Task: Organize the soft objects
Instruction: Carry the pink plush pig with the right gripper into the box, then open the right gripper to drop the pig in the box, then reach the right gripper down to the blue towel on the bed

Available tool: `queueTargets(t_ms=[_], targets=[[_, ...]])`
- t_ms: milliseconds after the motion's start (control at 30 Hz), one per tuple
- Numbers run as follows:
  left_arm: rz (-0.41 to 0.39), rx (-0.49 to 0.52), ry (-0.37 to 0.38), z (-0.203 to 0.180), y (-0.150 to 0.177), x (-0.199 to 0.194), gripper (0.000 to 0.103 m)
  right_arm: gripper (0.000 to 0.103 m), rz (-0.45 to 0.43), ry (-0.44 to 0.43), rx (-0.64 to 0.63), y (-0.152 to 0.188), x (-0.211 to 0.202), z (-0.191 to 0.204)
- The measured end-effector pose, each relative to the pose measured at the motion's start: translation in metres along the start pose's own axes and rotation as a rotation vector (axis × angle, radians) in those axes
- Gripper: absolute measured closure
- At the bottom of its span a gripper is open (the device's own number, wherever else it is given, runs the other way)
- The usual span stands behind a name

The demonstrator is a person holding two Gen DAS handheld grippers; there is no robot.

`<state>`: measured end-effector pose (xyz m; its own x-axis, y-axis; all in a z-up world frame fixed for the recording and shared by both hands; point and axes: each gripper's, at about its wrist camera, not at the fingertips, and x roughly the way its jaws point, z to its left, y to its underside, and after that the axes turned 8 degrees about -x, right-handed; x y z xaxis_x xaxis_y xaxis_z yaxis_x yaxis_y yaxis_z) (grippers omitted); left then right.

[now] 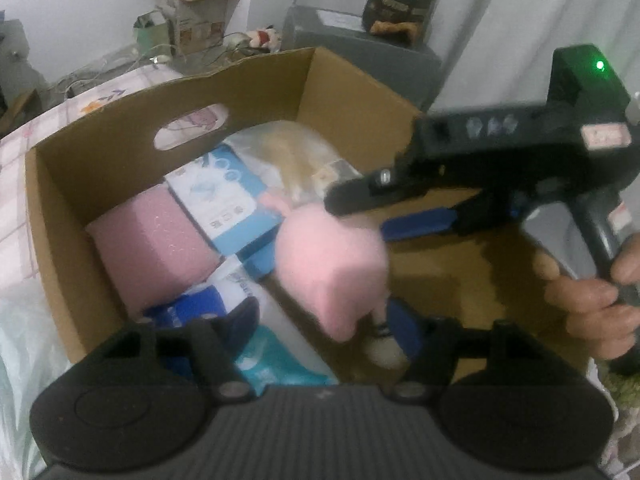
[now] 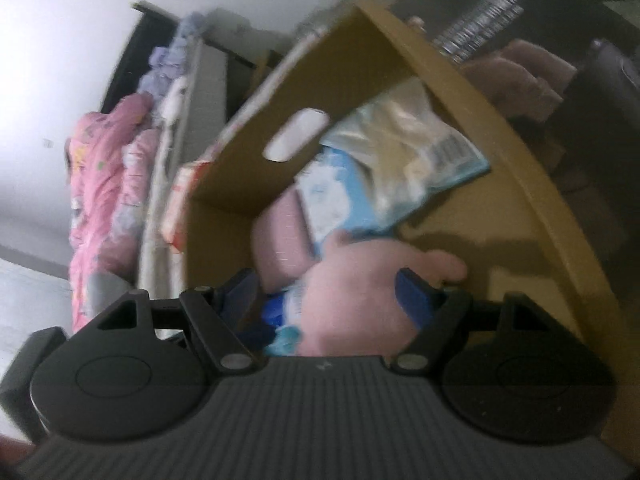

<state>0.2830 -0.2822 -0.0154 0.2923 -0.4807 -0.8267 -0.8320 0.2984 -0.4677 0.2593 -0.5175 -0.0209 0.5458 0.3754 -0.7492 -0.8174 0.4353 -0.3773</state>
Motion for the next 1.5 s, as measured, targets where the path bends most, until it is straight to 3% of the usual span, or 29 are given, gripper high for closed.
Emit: queueTargets(t_ms=[267,500,667,867,1067,1200,1300,1500], targets=[[-0.044,-0.025,-0.009,0.009,0.000,-0.035,0.032,0.028,0.021,0.009,-0.019,0.007,0.011,0.007],[-0.119,-0.073,0.000,0.031,0.016,-0.104,0.030,0.028,-0.048,-0.004,-0.032,0.014,-0.014,0.028],[-0.236,-0.140,-0.020,0.065,0.046,-0.177,0.024,0.028,-0.151,-0.040,-0.066,0.033,-0.053,0.061],[-0.334,-0.225,-0.075,0.110,0.109,-0.246,0.022,0.027,-0.193,-0.192,-0.165,0.075,-0.083,0.126],[-0.337,-0.280,-0.130,0.144,0.178,-0.274,0.022,0.027,-0.078,-0.319,-0.273,0.129,-0.067,0.195],[-0.294,-0.297,-0.120,0.158,0.219,-0.272,0.022,0.027,0.053,-0.361,-0.324,0.165,-0.035,0.229],[-0.267,-0.316,-0.092,0.169,0.247,-0.265,0.022,0.028,0.156,-0.358,-0.331,0.194,-0.007,0.242],[-0.203,-0.374,-0.103,0.190,0.289,-0.245,0.033,0.043,0.289,-0.323,-0.265,0.236,0.029,0.233]])
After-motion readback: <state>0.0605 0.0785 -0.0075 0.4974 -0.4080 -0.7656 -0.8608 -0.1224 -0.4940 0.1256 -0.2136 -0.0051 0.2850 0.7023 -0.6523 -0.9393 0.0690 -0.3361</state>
